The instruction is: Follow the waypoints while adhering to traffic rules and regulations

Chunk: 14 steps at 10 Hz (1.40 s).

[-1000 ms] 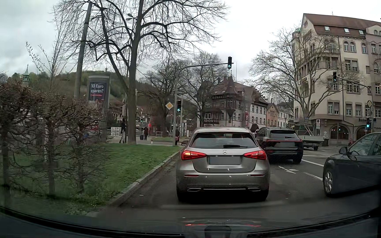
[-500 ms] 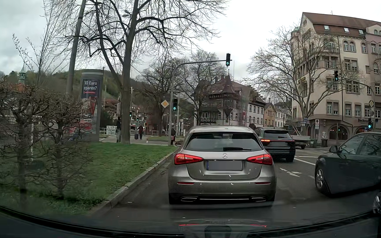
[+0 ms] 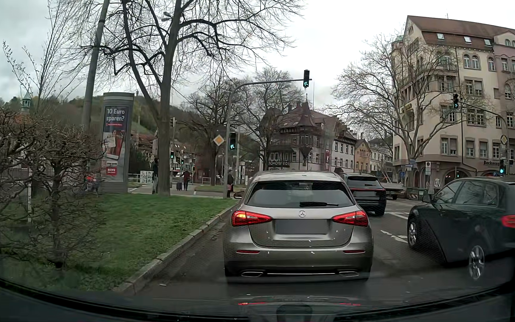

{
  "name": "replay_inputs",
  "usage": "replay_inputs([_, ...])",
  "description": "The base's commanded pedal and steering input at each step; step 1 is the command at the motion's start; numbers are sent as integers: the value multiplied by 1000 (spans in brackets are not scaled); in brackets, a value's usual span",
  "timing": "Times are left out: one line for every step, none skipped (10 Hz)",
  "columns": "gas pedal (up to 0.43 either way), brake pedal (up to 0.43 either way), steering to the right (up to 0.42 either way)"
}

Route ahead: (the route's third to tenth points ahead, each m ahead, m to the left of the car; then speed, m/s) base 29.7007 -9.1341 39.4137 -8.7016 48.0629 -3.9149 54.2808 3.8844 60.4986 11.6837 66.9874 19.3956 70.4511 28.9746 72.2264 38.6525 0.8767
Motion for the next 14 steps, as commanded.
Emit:
replay_inputs([0,0,53])
replay_inputs([228,0,48])
replay_inputs([260,0,46])
replay_inputs([280,0,44])
replay_inputs([311,0,42])
replay_inputs([319,0,39])
replay_inputs([331,0,36])
replay_inputs([339,0,35])
replay_inputs([339,0,34])
replay_inputs([339,0,31])
replay_inputs([339,0,28])
replay_inputs([339,0,24])
replay_inputs([339,0,23])
replay_inputs([339,0,23])
